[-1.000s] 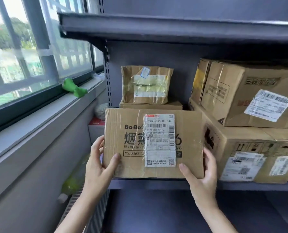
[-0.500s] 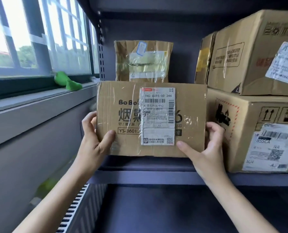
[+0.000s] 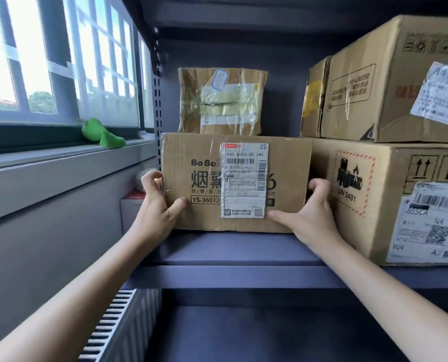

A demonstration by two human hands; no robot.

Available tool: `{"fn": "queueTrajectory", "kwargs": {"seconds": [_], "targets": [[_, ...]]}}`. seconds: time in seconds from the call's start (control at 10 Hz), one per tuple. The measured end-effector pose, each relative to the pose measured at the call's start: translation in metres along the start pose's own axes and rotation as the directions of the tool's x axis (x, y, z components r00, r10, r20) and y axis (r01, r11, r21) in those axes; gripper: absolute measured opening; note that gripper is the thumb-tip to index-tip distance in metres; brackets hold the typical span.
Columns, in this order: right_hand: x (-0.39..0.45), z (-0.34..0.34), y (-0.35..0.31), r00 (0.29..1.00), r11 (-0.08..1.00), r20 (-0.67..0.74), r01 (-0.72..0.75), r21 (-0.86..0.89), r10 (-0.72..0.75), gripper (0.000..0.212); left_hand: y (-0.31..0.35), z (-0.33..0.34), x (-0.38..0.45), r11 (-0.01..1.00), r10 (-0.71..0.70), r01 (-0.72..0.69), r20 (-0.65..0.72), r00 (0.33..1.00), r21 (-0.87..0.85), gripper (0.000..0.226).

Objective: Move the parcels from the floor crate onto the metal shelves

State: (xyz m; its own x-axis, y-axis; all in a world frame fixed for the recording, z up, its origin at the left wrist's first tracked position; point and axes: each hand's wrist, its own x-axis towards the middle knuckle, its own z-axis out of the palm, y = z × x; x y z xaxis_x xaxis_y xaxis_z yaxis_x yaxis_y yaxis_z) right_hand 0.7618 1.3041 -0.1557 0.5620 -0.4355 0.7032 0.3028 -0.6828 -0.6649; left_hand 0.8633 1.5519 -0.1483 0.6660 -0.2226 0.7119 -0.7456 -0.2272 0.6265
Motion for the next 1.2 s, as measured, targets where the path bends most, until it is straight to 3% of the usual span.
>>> {"fn": "queueTrajectory", "kwargs": {"seconds": [0.2,0.5,0.7,0.8,0.9,1.2], "targets": [[0.0,0.0,0.001,1.0,1.0,-0.004,0.014,-0.019,-0.014,0.077,-0.007,0.002,0.002,0.999,-0.024,0.024,-0.02,1.0,-0.034,0.046],[-0.001,-0.001,-0.002,0.998,0.998,0.036,-0.06,0.036,0.059,0.079,0.005,0.0,-0.006,0.992,-0.107,0.109,-0.035,0.994,0.063,0.052],[-0.009,-0.012,-0.013,0.995,0.998,0.076,-0.067,-0.009,0.067,0.08,0.027,-0.008,-0.017,0.981,-0.181,0.184,-0.05,0.982,0.061,0.074],[-0.01,-0.027,-0.031,0.997,0.997,0.054,-0.06,-0.05,0.063,0.09,0.046,-0.017,-0.017,0.962,-0.181,0.201,-0.116,0.977,0.186,0.09],[-0.004,-0.045,-0.058,0.995,0.994,0.064,-0.066,-0.09,0.072,0.087,0.071,-0.033,-0.005,0.92,-0.136,0.173,-0.128,0.982,0.352,0.087],[0.015,-0.096,-0.153,0.957,0.961,0.233,-0.114,-0.252,0.174,0.076,0.171,-0.075,0.005,0.843,-0.119,0.017,0.156,0.981,0.537,0.082]]}}
